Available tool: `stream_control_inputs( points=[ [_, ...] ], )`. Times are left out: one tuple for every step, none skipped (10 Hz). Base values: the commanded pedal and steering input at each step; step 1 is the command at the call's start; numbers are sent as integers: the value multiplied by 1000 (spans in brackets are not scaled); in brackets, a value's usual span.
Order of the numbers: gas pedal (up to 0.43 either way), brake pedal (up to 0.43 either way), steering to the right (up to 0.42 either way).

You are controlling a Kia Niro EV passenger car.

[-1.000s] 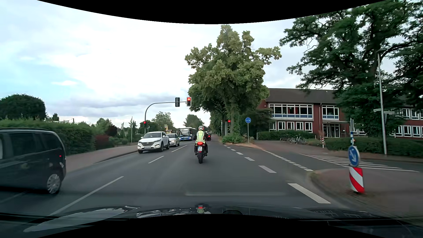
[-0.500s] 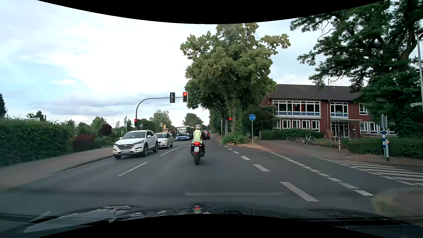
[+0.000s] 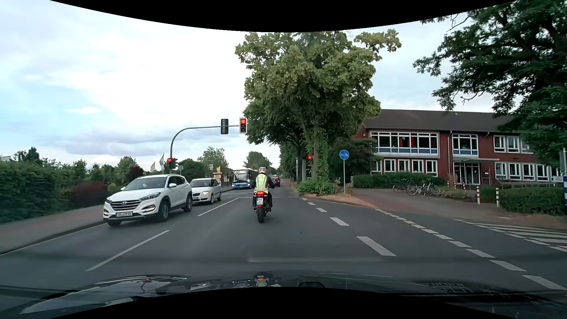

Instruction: Follow the waypoints while adhering to traffic rules and regulations

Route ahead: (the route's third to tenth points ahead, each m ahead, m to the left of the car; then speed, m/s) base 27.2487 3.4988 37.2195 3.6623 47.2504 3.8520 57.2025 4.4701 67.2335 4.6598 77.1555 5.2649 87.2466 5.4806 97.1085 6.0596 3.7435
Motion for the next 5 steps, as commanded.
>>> stream_control_inputs(
  points=[
    [0,238,0],
    [0,220,0],
    [0,165,0],
    [0,104,0],
    [0,18,0]
  ],
)
